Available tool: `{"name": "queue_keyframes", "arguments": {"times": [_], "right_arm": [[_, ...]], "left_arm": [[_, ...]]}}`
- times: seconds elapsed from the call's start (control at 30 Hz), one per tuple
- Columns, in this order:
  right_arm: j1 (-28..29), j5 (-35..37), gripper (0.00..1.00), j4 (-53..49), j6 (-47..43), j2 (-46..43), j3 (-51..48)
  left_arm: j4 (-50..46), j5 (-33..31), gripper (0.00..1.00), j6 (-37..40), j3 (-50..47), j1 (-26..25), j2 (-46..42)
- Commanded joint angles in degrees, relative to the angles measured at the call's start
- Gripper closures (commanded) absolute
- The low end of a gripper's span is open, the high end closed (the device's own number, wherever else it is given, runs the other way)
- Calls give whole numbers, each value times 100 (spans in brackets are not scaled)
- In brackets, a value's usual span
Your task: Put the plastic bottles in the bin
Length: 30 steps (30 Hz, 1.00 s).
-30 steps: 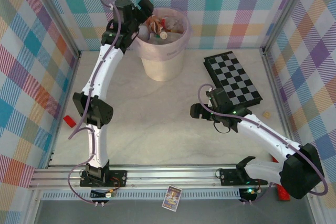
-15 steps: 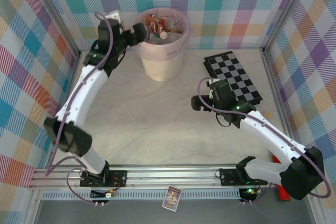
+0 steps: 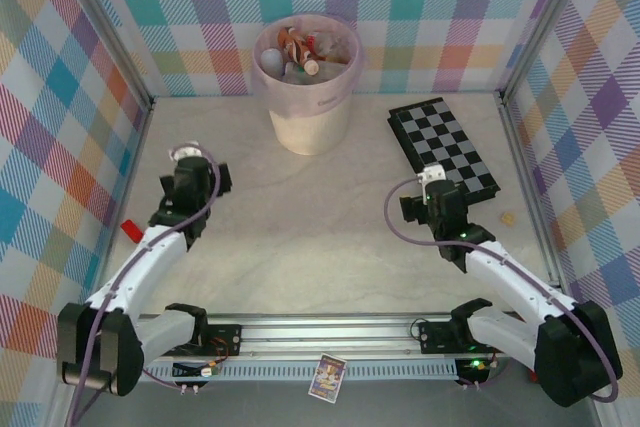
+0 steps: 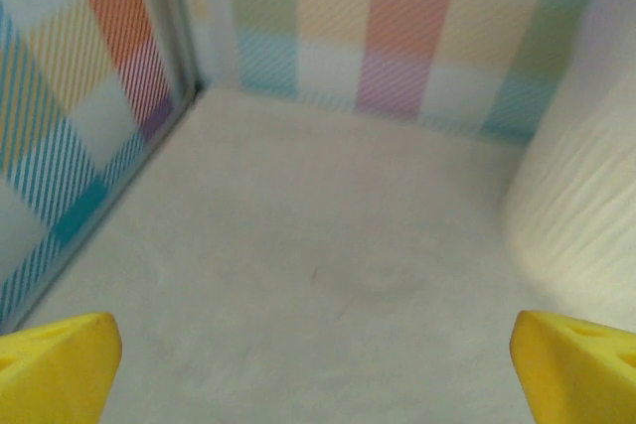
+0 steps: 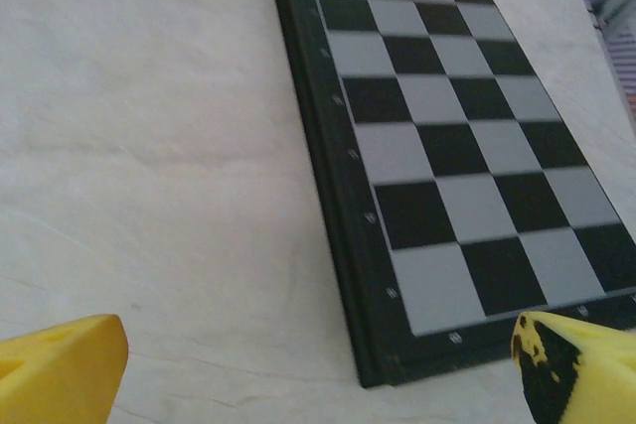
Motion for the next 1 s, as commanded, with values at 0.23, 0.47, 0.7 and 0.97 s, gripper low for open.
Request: {"name": "queue_keyframes", "arguments": {"times": [0.23, 0.47, 0.7, 0.97], "right_arm": [[-617, -380, 1, 1842, -274, 440, -798], [-902, -644, 1, 2687, -368, 716, -993], [-1236, -1140, 1, 3512, -391, 1206, -969], [-1391, -1637, 1, 3669, -526, 2133, -292]], "left_arm": [[2763, 92, 0, 391, -828, 186, 1203], [4173, 220, 0, 364, -1002, 248, 2193], [4352, 303, 0, 406, -949, 248, 2549], [4475, 479, 0, 406, -1019, 292, 2551]]}}
